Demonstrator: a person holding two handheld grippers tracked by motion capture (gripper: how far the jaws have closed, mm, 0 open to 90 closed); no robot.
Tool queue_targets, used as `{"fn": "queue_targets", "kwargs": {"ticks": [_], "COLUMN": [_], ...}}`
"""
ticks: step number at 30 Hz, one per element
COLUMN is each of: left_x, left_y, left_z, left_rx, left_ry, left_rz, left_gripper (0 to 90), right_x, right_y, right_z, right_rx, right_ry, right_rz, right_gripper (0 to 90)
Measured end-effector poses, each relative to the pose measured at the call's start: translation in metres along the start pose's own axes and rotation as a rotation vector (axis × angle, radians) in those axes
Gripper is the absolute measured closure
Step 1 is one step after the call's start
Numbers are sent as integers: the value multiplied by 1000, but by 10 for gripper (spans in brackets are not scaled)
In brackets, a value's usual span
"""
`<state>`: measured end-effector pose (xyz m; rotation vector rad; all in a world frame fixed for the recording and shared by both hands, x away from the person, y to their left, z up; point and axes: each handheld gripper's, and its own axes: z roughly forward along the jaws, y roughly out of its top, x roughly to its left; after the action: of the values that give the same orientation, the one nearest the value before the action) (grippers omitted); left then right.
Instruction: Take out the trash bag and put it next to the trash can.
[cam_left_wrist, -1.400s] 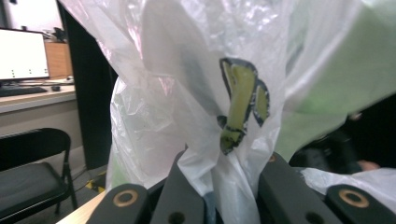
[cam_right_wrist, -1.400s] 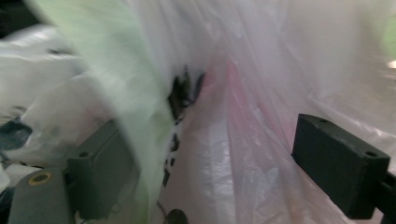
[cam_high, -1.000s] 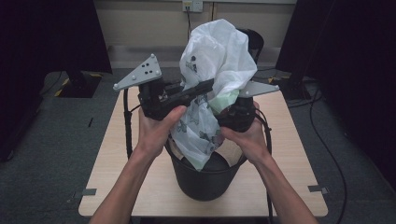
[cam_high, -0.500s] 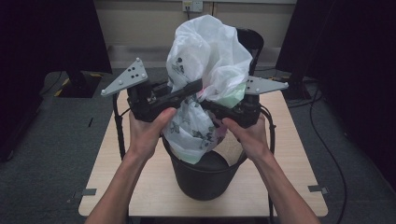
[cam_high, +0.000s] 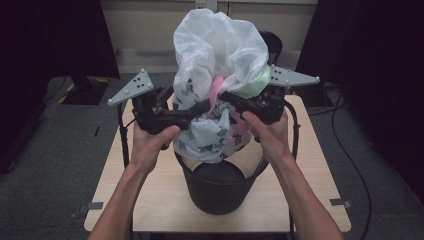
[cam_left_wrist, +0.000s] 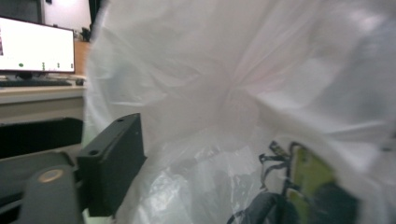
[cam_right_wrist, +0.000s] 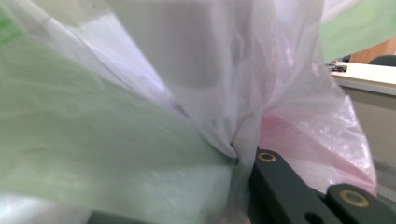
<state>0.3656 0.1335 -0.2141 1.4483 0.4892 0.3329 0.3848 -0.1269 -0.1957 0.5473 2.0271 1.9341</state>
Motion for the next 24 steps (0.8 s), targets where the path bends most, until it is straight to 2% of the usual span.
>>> {"fn": "queue_targets", "kwargs": {"ticks": [3,4,5,7,9,11,12,13,14,15,16,17,18,19,20,22,24], "left_x": [-1,-2,-2,-4,-3,-4,-3,-4,-4,-4,-5,-5,-5,-4,-4,-3,-2], "left_y": [-1,-2,-2,-4,-5,-6,-5,-5,-4,-4,-4,-4,-4,-4,-4,-4,-3], "left_z": [8,11,13,19,23,24,24,24,25,25,26,27,27,27,27,26,25], "left_rx": [22,37,59,89,103,85,83,76,70,70,67,65,65,66,69,87,90], "left_ry": [9,18,32,62,59,71,61,62,51,40,42,22,15,2,-3,-18,-17], "left_rz": [18,30,63,83,86,88,90,84,77,80,87,90,94,90,92,77,78], "left_gripper": [143,134,120,109,106,162,261,261,388,443,443,515,644,695,695,764,799], "right_x": [1,1,2,4,7,10,11,11,10,10,9,8,8,7,7,7,7], "right_y": [6,8,9,10,11,11,11,12,12,12,12,12,12,12,12,11,11], "right_z": [2,4,5,8,11,13,13,14,13,13,13,12,11,11,11,9,8], "right_rx": [-14,-13,-20,-23,-24,-31,-37,-39,-50,-50,-56,-59,-60,-61,-61,-63,-64], "right_ry": [9,13,22,34,52,61,71,68,79,79,83,88,84,82,82,76,73], "right_rz": [16,15,25,28,31,37,42,44,58,58,62,67,73,71,71,70,72], "right_gripper": [881,881,881,881,881,882,882,882,883,883,883,882,882,880,880,868,806]}}
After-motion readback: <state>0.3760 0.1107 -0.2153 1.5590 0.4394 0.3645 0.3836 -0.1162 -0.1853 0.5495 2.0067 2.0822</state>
